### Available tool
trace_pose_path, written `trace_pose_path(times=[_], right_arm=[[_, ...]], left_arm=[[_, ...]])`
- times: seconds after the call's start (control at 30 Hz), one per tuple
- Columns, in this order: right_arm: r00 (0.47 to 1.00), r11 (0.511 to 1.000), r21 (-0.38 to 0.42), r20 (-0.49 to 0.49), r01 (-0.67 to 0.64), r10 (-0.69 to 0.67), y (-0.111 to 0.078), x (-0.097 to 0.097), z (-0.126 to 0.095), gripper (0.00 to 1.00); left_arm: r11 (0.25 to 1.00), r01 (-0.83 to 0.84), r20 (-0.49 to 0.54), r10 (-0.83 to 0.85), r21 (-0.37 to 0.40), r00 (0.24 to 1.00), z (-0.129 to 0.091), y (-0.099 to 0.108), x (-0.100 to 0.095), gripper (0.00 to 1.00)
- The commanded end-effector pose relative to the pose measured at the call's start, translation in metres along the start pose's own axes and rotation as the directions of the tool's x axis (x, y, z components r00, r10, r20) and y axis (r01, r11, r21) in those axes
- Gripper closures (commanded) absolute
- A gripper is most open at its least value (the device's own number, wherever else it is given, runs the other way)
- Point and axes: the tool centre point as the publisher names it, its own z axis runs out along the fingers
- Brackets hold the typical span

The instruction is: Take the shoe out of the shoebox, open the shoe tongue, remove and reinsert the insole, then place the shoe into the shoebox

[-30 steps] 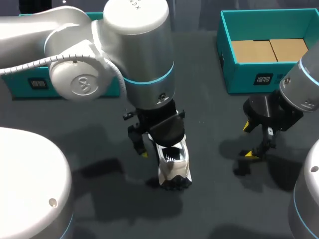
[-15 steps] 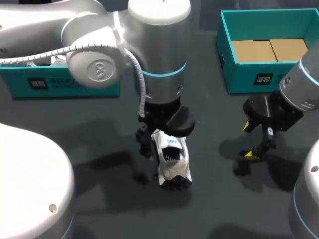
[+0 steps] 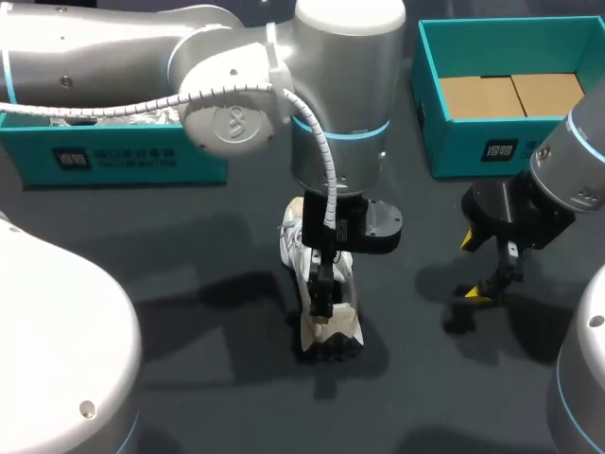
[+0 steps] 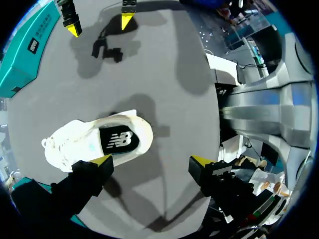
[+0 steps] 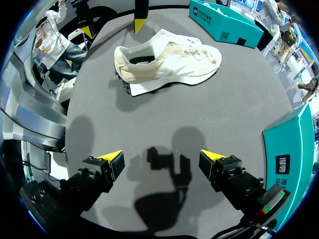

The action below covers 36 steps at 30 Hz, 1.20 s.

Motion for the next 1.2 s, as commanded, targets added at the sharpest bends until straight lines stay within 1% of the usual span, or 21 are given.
trace_pose_path(times=[0.03, 0.1, 0.27, 0.4, 0.67, 0.9, 0.97, 1.1, 1.2], right_arm=[[1.000, 1.000, 0.001, 0.003, 0.000, 0.000, 0.000, 0.001, 0.000, 0.00], [1.000, 1.000, 0.001, 0.003, 0.000, 0.000, 0.000, 0.001, 0.000, 0.00], [1.000, 1.000, 0.001, 0.003, 0.000, 0.000, 0.000, 0.001, 0.000, 0.00], [1.000, 1.000, 0.001, 0.003, 0.000, 0.000, 0.000, 0.001, 0.000, 0.00], [1.000, 1.000, 0.001, 0.003, 0.000, 0.000, 0.000, 0.001, 0.000, 0.00], [1.000, 1.000, 0.001, 0.003, 0.000, 0.000, 0.000, 0.001, 0.000, 0.00], [1.000, 1.000, 0.001, 0.003, 0.000, 0.000, 0.000, 0.001, 0.000, 0.00], [1.000, 1.000, 0.001, 0.003, 0.000, 0.000, 0.000, 0.001, 0.000, 0.00], [1.000, 1.000, 0.001, 0.003, 0.000, 0.000, 0.000, 0.001, 0.000, 0.00]], left_arm=[[0.999, 0.021, 0.027, -0.020, -0.038, 0.999, 0.011, -0.014, 0.004, 0.00], [0.998, 0.044, 0.039, -0.042, -0.041, 0.998, 0.018, -0.016, 0.003, 0.00], [0.997, 0.070, 0.056, -0.070, -0.011, 0.996, 0.032, -0.013, 0.004, 0.00], [0.996, 0.093, 0.071, -0.092, -0.010, 0.993, 0.041, -0.013, 0.000, 0.00], [0.997, 0.070, 0.104, -0.071, 0.012, 0.992, 0.062, -0.018, -0.003, 0.00], [0.996, 0.081, 0.106, -0.083, 0.029, 0.991, 0.076, -0.023, 0.000, 0.00], [0.996, 0.085, 0.109, -0.088, 0.033, 0.990, 0.079, -0.023, 0.000, 0.05], [0.994, 0.094, 0.105, -0.098, 0.048, 0.990, 0.083, -0.022, 0.000, 0.09], [0.993, 0.100, 0.107, -0.106, 0.061, 0.989, 0.086, -0.021, -0.001, 0.15]])
